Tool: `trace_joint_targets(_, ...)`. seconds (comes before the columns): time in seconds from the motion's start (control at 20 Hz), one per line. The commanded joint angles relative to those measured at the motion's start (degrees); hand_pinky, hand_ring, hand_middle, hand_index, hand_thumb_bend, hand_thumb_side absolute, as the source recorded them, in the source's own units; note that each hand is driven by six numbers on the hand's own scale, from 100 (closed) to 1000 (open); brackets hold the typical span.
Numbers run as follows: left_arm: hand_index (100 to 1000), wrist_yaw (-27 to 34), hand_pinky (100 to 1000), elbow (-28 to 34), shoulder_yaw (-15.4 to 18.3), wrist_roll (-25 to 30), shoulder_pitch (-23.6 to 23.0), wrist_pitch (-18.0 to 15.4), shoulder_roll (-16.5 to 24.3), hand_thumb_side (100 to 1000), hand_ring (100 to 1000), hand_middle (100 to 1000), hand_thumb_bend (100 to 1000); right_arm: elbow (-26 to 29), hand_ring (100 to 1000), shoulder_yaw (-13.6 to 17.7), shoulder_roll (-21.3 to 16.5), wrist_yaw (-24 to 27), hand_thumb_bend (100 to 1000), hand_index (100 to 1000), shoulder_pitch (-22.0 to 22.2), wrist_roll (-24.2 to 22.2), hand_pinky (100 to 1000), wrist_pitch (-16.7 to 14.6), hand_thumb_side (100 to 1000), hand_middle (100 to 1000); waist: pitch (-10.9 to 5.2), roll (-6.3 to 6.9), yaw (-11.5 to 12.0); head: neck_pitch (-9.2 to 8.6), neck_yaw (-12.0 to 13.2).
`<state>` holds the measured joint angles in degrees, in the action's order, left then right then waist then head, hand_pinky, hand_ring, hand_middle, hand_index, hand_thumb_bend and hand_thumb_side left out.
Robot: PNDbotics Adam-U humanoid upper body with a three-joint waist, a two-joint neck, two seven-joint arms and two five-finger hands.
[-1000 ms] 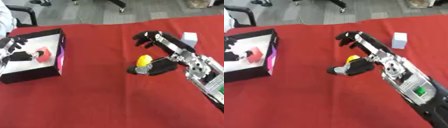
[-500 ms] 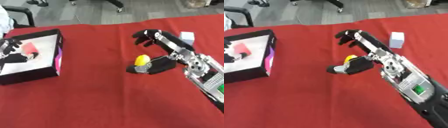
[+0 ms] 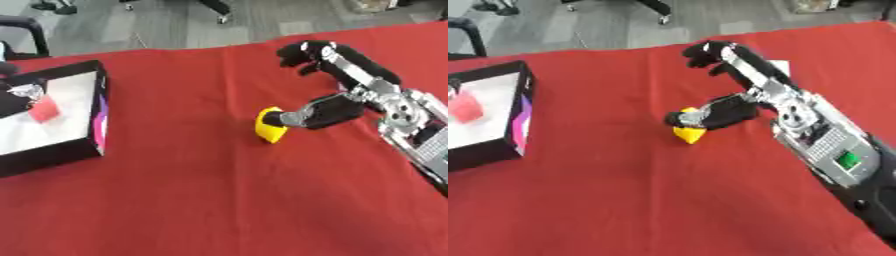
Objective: Pick up the objects with one hand, pass them to the other hand, and then place them into the box on the other side of the table.
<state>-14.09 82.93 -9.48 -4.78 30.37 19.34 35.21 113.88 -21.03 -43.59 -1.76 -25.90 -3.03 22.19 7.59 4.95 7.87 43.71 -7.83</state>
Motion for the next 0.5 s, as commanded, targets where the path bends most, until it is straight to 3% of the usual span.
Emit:
trace_joint_targets(0.05, 771, 4.6, 793, 5.8, 1.8, -3.2, -0.8, -0.9, 1.4, 483, 653, 699, 294, 0.7, 860, 3.9, -4.9, 4.7, 662, 841, 0.4, -1.9, 807, 0.0, 280, 746, -0.80, -0.85, 0.0, -0.25, -0.7)
trace_joint_targets(0.3, 766, 9.3, 789, 11.7, 2.2, -5.1, -3.7, -2.5, 0.5, 472, 643, 687, 266, 0.7, 878, 9.5, -11.4, 12.0, 644, 845, 2.0, -6.5, 828, -0.5, 261, 771, -0.53, -0.65, 0.3, -0.45, -1.6)
trace_joint_targets(0.5, 765, 10.7, 789, 14.7, 2.3, -6.0, -4.9, -2.5, -0.2, 481, 642, 684, 260, -0.7, 902, 11.0, -17.4, 11.0, 644, 860, 1.5, -10.9, 864, -0.2, 250, 804, -0.26, -0.52, 0.8, -0.86, -2.8)
